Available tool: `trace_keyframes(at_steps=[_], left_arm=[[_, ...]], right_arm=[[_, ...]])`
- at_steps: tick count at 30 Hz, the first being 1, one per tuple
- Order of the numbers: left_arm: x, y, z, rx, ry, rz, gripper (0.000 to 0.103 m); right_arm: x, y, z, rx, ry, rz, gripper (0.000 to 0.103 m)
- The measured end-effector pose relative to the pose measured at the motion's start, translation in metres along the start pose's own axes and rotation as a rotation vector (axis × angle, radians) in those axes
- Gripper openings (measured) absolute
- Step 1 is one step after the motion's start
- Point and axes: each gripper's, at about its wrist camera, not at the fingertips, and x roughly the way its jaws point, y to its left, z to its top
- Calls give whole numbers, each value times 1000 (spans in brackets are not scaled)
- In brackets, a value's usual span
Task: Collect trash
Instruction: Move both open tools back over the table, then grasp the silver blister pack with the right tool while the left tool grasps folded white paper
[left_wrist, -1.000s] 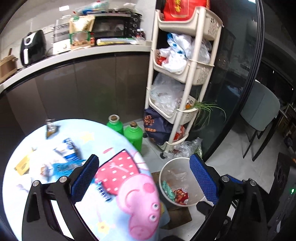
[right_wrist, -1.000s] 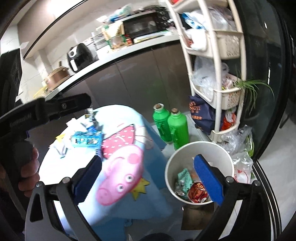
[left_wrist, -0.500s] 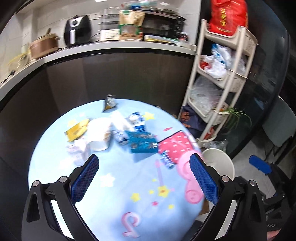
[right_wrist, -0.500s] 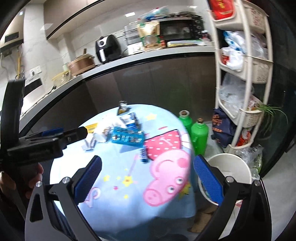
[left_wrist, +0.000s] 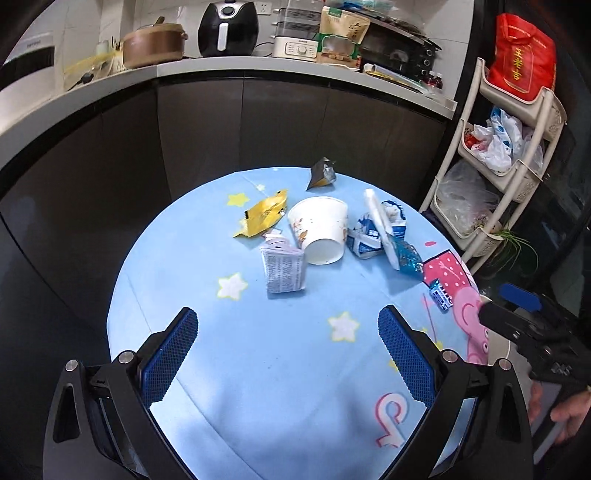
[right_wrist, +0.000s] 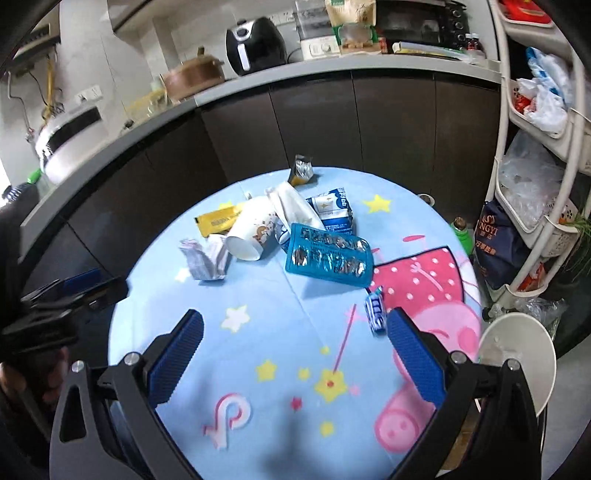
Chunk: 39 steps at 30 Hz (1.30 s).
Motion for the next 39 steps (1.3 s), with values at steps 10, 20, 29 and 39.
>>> trace_keyframes(at_steps=[10,20,29,39], left_arm=[[30,22,16,-27,22,-8,92],[94,15,35,-6,75,18,92],[124,0,37,44,115,40,73],[139,-4,34,46,164,2,46]], right_arm=[[95,34,16,-258,92,-184,80],[130,31,13,-371,103,-333,29],[86,23,19,-321,63,-272,10],[32,25,14,-177,16,-150,10]])
